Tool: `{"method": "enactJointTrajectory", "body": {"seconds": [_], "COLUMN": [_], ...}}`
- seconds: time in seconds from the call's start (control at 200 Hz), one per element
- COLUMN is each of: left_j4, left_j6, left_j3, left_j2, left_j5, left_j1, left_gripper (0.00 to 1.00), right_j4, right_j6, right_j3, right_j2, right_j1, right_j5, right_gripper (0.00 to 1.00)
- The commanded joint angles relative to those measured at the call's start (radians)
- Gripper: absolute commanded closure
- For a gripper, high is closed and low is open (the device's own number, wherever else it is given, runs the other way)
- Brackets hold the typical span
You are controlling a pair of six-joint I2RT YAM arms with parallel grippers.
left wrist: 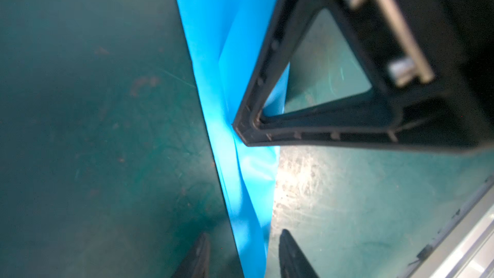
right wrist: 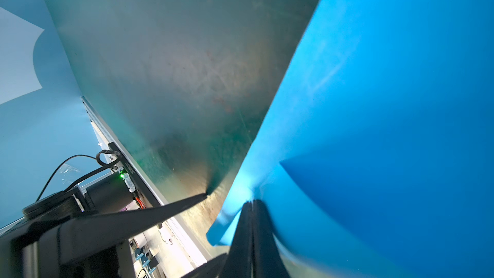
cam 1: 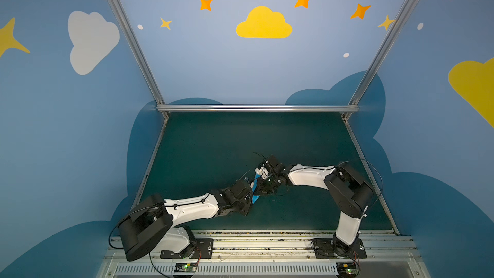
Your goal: Fold a paper plane with a square sheet of paper (fold left side to right side)
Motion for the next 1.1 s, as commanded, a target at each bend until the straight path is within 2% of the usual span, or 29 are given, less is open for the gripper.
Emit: {"method": "enactJointTrajectory", "body": {"seconds": [0.0, 0.25, 0.526, 1.096], "left_j4": [-0.001, 0.021, 0.034, 0.036], "left_j6": [-0.005, -0.013, -0.018, -0.016], "left_j3": [-0.005, -0.012, -0.024, -0.026], "left_j2": [0.018, 0.019, 0.022, 0.03], "left_j5": [-0.016, -0.004, -0.003, -0.003], "left_j1": [-0.002, -0.002, -0.001, -0.001], "left_gripper": [0.61, 0.63, 0.72, 0.76], "right_j4": [-0.006, -0.006, -0.02, -0.038], "right_j6": [0.002, -0.001, -0.017, -0.045], "right_j3": [-0.013, -0.013, -0.005, -0.03], "right_j2": [0.012, -0.001, -0.02, -0.049], "right_j1": [-0.004, -0.003, -0.002, 0.026], "right_j5": [0.008, 0.003, -0.012, -0.027], "right_gripper": [1.0, 1.0, 1.0, 1.0]}}
